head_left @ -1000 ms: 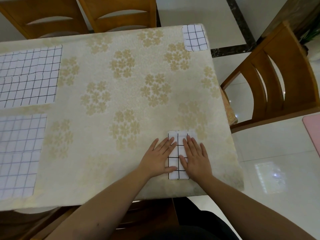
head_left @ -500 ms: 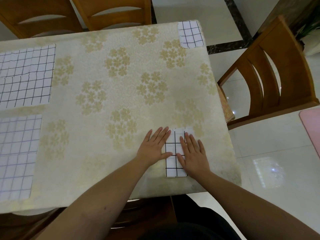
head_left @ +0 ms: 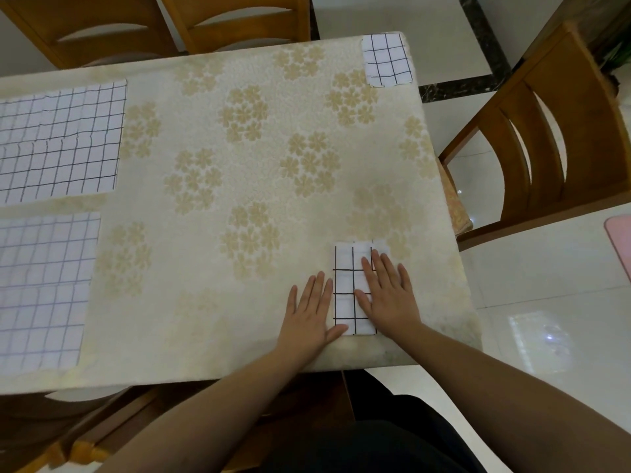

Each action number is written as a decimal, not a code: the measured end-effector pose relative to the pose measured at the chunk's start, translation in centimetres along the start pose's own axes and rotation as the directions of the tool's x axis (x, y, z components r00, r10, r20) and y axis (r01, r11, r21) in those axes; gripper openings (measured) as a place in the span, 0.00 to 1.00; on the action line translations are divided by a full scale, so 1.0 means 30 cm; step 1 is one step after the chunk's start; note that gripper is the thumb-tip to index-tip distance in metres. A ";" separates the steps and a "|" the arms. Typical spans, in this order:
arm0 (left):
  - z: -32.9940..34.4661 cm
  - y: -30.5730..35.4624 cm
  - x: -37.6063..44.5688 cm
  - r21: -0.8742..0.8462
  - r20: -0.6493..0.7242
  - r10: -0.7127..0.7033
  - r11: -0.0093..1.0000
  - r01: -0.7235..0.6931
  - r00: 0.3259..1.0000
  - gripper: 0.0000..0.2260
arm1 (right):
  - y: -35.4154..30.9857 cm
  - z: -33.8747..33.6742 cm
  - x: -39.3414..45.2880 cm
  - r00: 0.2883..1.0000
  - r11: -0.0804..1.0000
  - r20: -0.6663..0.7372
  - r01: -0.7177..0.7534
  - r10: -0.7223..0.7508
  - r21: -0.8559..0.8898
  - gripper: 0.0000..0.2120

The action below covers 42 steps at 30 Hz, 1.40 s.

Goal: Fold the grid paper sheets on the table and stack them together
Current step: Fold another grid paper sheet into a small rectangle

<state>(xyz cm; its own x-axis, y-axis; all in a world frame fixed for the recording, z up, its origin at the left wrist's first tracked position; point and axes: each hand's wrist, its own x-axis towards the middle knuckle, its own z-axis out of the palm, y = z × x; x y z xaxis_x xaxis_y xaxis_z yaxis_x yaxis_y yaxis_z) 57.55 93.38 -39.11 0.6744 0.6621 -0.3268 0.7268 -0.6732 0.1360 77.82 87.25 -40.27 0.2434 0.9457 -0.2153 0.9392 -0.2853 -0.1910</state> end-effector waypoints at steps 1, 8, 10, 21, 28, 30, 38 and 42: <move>-0.007 0.003 -0.001 0.000 0.016 -0.006 1.000 0.006 1.000 0.40 | 0.000 -0.002 0.000 1.000 1.000 0.002 -0.001 0.001 -0.003 0.32; -0.055 0.061 -0.015 -0.130 0.019 -0.137 0.982 0.138 0.990 0.38 | 0.009 -0.008 0.002 0.999 1.000 0.049 0.002 -0.002 0.000 0.33; -0.092 0.094 -0.013 -0.253 -0.044 -0.284 0.931 0.264 0.958 0.30 | 0.016 -0.011 0.004 0.998 1.000 0.064 0.014 -0.016 0.019 0.33; -0.164 0.159 0.077 -0.653 0.214 -0.443 0.599 0.465 0.871 0.08 | 0.021 -0.070 0.019 0.995 0.960 0.098 -0.007 -0.022 0.279 0.37; -0.214 0.132 0.074 -0.741 0.185 -0.381 0.551 0.383 0.906 0.14 | -0.010 -0.106 0.032 0.984 0.831 -0.042 -0.122 0.172 0.542 0.26; -0.217 0.119 0.071 -0.734 0.150 -0.390 0.572 0.367 0.908 0.11 | -0.036 -0.135 0.025 0.962 0.791 -0.104 -0.145 0.254 0.594 0.20; -0.360 0.007 0.085 -0.732 -0.223 -0.429 0.667 0.141 0.875 0.07 | -0.152 -0.297 0.087 0.797 -0.352 0.551 -0.457 0.246 0.817 0.33; -0.405 -0.065 0.098 -0.343 -0.650 -0.115 0.927 -0.155 0.751 0.08 | -0.111 -0.319 0.106 0.804 -0.658 0.592 -0.415 0.059 0.628 0.42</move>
<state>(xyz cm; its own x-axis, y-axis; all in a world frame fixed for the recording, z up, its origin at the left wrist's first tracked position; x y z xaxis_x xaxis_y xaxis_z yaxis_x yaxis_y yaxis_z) 59.69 100.65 -28.96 0.5076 0.7885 0.3474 0.6133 -0.6138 0.4971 77.78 92.70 -31.16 0.1080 0.6507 -0.7516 -0.8712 -0.3022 -0.3868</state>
